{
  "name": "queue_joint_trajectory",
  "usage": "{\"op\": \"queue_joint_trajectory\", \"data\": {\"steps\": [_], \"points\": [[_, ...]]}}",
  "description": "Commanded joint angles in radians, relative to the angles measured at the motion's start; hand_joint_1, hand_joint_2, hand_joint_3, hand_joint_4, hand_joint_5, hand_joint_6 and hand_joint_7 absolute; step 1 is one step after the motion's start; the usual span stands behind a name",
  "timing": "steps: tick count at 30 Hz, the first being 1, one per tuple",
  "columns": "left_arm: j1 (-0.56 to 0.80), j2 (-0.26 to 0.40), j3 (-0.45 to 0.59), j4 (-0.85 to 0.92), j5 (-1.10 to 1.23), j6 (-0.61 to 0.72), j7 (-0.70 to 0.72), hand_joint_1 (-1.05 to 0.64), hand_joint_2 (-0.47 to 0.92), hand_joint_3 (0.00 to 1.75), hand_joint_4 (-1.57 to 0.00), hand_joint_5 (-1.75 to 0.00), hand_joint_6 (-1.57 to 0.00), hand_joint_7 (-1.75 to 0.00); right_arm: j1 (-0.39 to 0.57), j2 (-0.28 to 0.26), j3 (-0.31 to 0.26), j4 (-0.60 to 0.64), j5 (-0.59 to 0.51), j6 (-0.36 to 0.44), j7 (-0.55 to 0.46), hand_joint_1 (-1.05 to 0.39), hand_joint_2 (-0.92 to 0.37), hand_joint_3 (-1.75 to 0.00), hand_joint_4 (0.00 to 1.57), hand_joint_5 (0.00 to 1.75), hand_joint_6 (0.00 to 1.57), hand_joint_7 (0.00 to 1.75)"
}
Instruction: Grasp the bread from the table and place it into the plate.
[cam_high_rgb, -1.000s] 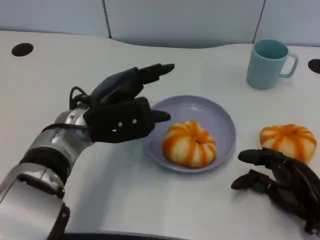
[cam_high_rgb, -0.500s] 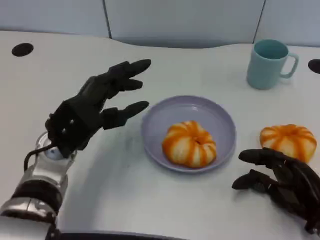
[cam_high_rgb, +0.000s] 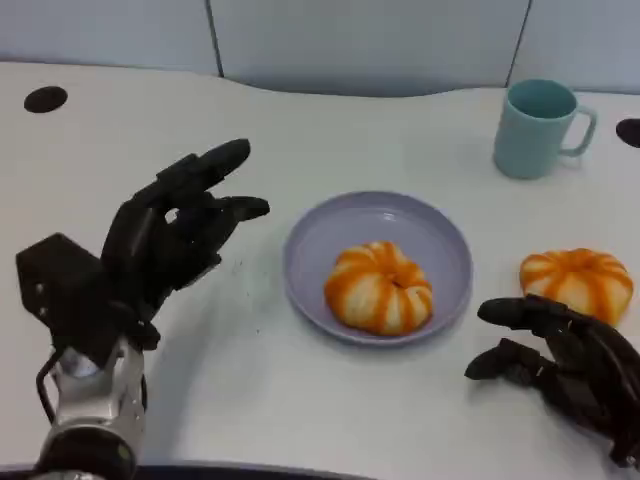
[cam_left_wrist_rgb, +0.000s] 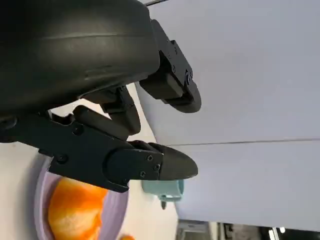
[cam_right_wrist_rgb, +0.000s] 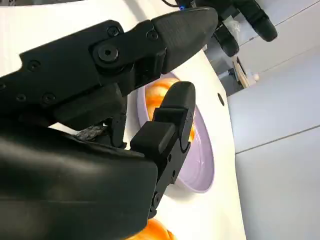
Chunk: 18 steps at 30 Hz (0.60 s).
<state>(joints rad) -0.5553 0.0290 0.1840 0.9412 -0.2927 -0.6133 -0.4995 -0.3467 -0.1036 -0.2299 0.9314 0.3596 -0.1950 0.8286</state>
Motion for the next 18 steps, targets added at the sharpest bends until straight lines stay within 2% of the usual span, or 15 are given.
{"op": "queue_joint_trajectory", "data": {"steps": [1,7,12,18], "points": [[0.070,-0.001,0.032,-0.104,-0.073,0.087,-0.048,-0.61,0.92,0.38,-0.48,-0.97,-0.64,-0.13,0.025,-0.015,0.001,0.010,-0.010,0.031,-0.007,-0.41,-0.92,-0.05,0.67,1.08,0.83,0.53],[0.146,-0.006,0.067,-0.201,-0.143,0.218,-0.061,-0.55,0.92,0.37,-0.54,-1.07,-0.73,-0.17,0.028,-0.016,0.002,0.008,-0.014,0.022,-0.005,-0.42,-0.92,-0.08,0.67,1.07,0.83,0.52],[0.212,-0.008,0.087,-0.300,-0.189,0.389,-0.034,-0.53,0.92,0.32,-0.55,-1.15,-0.78,-0.20,0.033,-0.014,-0.001,-0.002,-0.009,0.026,-0.002,-0.40,-0.92,-0.09,0.67,1.07,0.83,0.52],[0.284,-0.008,0.099,-0.389,-0.199,0.499,0.004,-0.48,0.92,0.34,-0.55,-1.26,-0.82,-0.26,0.038,-0.014,0.003,-0.020,-0.011,0.038,-0.011,-0.40,-0.92,-0.08,0.67,1.07,0.81,0.53]]}}
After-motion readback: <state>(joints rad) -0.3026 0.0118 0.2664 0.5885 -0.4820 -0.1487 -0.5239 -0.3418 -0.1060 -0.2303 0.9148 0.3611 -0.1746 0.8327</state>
